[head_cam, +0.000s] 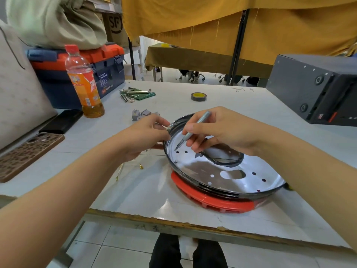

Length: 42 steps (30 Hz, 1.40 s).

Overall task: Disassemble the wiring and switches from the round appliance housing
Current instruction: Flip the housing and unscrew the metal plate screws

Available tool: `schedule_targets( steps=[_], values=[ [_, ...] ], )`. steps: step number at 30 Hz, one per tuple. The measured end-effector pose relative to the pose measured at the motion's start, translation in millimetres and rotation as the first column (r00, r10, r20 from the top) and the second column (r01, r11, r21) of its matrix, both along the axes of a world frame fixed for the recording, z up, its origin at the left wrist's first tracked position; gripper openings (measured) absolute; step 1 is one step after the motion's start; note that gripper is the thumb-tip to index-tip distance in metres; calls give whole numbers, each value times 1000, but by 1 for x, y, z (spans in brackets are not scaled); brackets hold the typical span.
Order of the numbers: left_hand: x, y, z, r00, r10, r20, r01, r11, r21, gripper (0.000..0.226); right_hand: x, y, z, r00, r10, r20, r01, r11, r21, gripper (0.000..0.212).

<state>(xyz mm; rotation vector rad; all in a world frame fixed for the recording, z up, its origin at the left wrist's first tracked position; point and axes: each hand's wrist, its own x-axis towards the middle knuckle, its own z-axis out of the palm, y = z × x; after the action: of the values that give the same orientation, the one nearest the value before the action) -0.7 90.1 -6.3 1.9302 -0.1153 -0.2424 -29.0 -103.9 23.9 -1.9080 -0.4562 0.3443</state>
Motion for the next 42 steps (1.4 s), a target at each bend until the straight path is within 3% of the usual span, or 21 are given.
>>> schedule_targets(
  steps=[5,21,31,42],
  values=[
    [1,-5,-4,997,49,54,-46,998,-50,26,4,6,0,999,6,-39,-5,1000,13,9],
    [12,-25,-33,982,173,76,-126,902,-414,24,13,17,-14,988,-149,-33,150,989,16,15],
    [17,-22,-42,983,151,100,-91,888,-451,24,14,19,-14,991,-128,36,128,992,-4,16],
    [17,-21,-44,979,123,161,-37,891,-453,20,16,31,-2,976,-13,217,60,975,-214,19]
  ],
)
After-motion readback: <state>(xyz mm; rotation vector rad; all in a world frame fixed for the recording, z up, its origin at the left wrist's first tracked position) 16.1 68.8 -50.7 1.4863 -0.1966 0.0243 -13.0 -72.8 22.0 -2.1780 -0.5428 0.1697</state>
